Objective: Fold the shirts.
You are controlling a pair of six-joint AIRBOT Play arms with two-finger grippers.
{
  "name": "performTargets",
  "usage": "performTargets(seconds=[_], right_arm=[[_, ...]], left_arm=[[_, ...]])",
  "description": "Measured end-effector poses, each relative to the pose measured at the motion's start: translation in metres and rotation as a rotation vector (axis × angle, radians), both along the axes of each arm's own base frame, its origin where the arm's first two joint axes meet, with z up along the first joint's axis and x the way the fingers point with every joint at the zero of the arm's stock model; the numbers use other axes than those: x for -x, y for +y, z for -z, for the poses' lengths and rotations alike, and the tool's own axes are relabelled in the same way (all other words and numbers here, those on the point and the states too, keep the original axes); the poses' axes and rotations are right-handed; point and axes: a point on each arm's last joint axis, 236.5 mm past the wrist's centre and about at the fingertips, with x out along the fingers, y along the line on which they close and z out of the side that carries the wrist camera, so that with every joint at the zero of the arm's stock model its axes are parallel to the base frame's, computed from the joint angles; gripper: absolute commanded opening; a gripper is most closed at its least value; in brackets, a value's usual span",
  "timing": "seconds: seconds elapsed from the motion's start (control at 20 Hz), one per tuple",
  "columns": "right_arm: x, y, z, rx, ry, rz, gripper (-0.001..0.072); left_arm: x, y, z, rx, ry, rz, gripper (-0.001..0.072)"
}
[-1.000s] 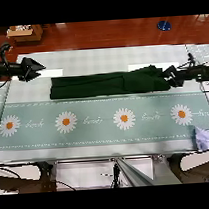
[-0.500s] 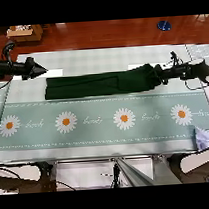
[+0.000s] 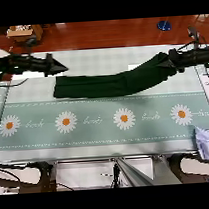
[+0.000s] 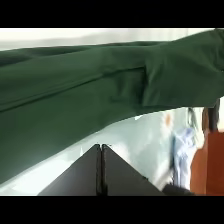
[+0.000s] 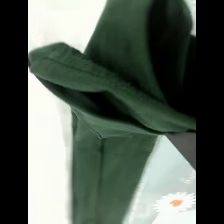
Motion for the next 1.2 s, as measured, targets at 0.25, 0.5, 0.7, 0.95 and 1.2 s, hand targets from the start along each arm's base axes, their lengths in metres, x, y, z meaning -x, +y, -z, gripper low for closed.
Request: performTargets(seconds=[0.25, 0.5, 0.7, 0.95, 1.2], right_arm=[[0.036, -0.003, -0.027, 0.073, 0.026, -0.016, 0.0028], [0.064, -0.004, -0.051, 0.113, 0.038, -0.003, 0.0028], [0.085, -0.007, -0.064, 0.151, 0.053, 0.017, 0.0028], [0.099, -0.014, -0.071, 0.194, 0.071, 0.053, 0.0028], [0.104, -0.016, -0.072, 0.205, 0.083, 0.067, 0.0028]], left_arm=[[0.026, -0.098, 0.019, -0.018, -0.010, 0.141, 0.0022], [0.066, -0.176, 0.053, -0.040, 0.029, 0.260, 0.0022], [0.090, -0.219, 0.079, -0.061, 0.045, 0.299, 0.0022], [0.125, -0.262, 0.102, -0.028, 0.116, 0.344, 0.0022], [0.170, -0.308, 0.118, 0.037, 0.200, 0.390, 0.0022]])
